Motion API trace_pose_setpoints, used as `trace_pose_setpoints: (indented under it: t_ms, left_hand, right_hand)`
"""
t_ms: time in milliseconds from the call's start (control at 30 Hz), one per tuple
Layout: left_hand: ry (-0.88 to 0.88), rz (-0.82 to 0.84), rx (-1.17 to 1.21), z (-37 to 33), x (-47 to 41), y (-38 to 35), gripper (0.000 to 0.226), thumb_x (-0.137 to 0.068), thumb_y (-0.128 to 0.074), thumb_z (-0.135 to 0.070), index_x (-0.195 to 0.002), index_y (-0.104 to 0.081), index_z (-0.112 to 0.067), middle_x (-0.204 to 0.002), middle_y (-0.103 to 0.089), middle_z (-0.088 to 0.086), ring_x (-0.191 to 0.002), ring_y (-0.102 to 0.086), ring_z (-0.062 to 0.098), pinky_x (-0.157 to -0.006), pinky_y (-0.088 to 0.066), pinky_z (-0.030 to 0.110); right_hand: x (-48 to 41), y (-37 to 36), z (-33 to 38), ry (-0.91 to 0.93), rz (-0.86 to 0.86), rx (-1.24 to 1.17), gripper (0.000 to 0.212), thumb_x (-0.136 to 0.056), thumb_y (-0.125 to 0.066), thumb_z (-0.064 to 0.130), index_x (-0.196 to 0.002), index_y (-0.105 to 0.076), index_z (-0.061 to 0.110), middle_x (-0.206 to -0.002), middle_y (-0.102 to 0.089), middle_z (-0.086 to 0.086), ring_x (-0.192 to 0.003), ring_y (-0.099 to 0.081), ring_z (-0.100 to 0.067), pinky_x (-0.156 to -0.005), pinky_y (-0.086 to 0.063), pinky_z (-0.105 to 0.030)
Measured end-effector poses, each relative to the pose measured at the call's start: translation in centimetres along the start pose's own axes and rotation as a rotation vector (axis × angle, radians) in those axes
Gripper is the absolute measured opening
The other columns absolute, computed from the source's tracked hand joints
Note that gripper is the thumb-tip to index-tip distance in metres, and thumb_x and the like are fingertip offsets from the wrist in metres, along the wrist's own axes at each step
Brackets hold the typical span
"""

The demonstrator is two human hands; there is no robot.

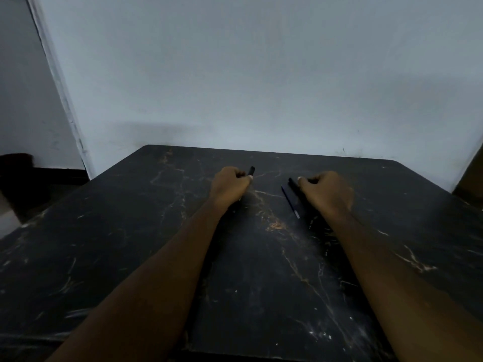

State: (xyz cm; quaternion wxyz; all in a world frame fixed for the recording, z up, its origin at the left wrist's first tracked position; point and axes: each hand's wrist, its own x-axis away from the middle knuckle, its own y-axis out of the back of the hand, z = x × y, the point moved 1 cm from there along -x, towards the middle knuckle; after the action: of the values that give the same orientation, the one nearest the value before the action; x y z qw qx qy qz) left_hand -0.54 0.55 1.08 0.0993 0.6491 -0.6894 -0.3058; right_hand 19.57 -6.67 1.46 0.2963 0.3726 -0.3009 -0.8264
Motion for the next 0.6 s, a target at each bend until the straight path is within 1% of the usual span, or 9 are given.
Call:
trace_pose_setpoints:
  t_ms: [67,100,200,233,300,400,467,533,600]
  left_hand:
    - [0.063,-0.012,0.192,-0.1,-0.2,0.2,0.024,-0.093,-0.06,-0.027,-0.094,-0.07,-0.005,-0.079,-0.064,0.009,-0.075,-0.061,0.021,-0.065,-0.044,0.029]
    - [0.098,-0.003,0.29,-0.1,-0.3,0.3,0.023,-0.095,-0.059,-0.026,-0.097,-0.068,-0.005,-0.078,-0.061,0.007,-0.072,-0.058,0.02,-0.062,-0.043,0.027]
    - [0.153,0.035,0.56,-0.4,-0.4,0.6,0.019,-0.097,-0.058,-0.02,-0.106,-0.062,-0.004,-0.086,-0.064,0.007,-0.062,-0.059,0.014,-0.049,-0.044,0.023]
    - [0.154,0.044,0.637,-0.4,-0.5,0.6,0.017,-0.096,-0.059,-0.018,-0.106,-0.061,-0.004,-0.089,-0.067,0.008,-0.059,-0.062,0.014,-0.046,-0.043,0.023]
    - [0.15,0.059,0.751,-0.6,-0.5,0.7,0.01,-0.095,-0.061,-0.015,-0.098,-0.061,-0.006,-0.086,-0.07,0.009,-0.055,-0.066,0.014,-0.045,-0.043,0.024]
    - [0.14,0.075,0.821,-0.8,-0.2,0.9,0.005,-0.092,-0.063,-0.012,-0.088,-0.062,-0.009,-0.081,-0.072,0.007,-0.059,-0.069,0.016,-0.043,-0.044,0.023]
    - [0.13,0.089,0.824,-1.0,0.0,1.0,0.005,-0.091,-0.065,-0.013,-0.089,-0.064,-0.009,-0.082,-0.073,0.007,-0.064,-0.071,0.018,-0.041,-0.042,0.021]
    - [0.125,0.094,0.815,-0.9,0.1,1.0,0.006,-0.09,-0.067,-0.016,-0.09,-0.066,-0.01,-0.086,-0.074,0.007,-0.067,-0.071,0.019,-0.042,-0.041,0.021]
    - [0.125,0.068,0.793,-0.9,0.1,1.1,0.012,-0.09,-0.068,-0.023,-0.094,-0.067,-0.012,-0.09,-0.075,0.005,-0.067,-0.071,0.018,-0.043,-0.04,0.021]
  right_hand:
    - [0.0,0.1,0.1,0.025,-0.062,-0.071,0.037,-0.086,-0.06,0.047,-0.093,-0.077,0.015,-0.085,-0.075,-0.005,-0.08,-0.069,-0.027,-0.074,-0.05,-0.03]
    - [0.0,0.2,0.3,0.048,-0.08,-0.106,0.033,-0.088,-0.06,0.043,-0.094,-0.077,0.015,-0.087,-0.075,-0.006,-0.082,-0.069,-0.027,-0.073,-0.049,-0.029]
    - [0.0,-0.1,1.1,0.146,-0.062,-0.248,0.027,-0.089,-0.063,0.036,-0.091,-0.077,0.013,-0.083,-0.075,-0.007,-0.078,-0.069,-0.024,-0.071,-0.051,-0.028]
    - [0.1,-0.4,1.4,0.184,-0.037,-0.306,0.026,-0.088,-0.064,0.037,-0.09,-0.077,0.014,-0.081,-0.074,-0.005,-0.076,-0.069,-0.021,-0.072,-0.054,-0.031]
    - [0.4,-1.1,2.1,0.282,0.03,-0.388,0.033,-0.086,-0.063,0.046,-0.087,-0.077,0.016,-0.078,-0.074,0.0,-0.07,-0.067,-0.015,-0.069,-0.057,-0.039]
    - [1.0,-2.1,3.0,0.412,0.155,-0.389,0.046,-0.082,-0.057,0.061,-0.087,-0.077,0.02,-0.076,-0.073,0.007,-0.069,-0.066,-0.008,-0.064,-0.056,-0.039]
    - [1.1,-2.6,3.3,0.462,0.19,-0.362,0.044,-0.082,-0.058,0.061,-0.088,-0.076,0.022,-0.076,-0.072,0.008,-0.071,-0.065,-0.009,-0.064,-0.054,-0.036]
    - [0.9,-2.9,3.3,0.475,0.193,-0.358,0.042,-0.08,-0.058,0.06,-0.089,-0.075,0.023,-0.077,-0.07,0.006,-0.075,-0.063,-0.014,-0.065,-0.052,-0.037]
    - [0.7,-3.1,3.0,0.466,0.198,-0.34,0.037,-0.08,-0.057,0.056,-0.089,-0.073,0.024,-0.077,-0.068,0.005,-0.074,-0.062,-0.016,-0.063,-0.049,-0.035]
